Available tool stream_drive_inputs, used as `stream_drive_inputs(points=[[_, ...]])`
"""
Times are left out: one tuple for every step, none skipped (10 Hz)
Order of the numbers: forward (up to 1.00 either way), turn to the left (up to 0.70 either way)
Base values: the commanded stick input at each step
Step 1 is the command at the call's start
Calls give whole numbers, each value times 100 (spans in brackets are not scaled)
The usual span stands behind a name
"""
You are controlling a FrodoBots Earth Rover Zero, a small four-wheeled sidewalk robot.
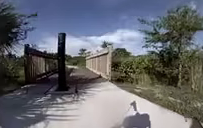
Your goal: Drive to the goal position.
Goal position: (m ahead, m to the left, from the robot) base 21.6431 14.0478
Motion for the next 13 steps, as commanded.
stream_drive_inputs(points=[[85, 34], [85, 34], [85, 34], [85, 21], [85, 7], [85, 0], [85, 0], [85, 0], [85, 0], [85, 0], [85, 0], [85, 0], [85, 0]])
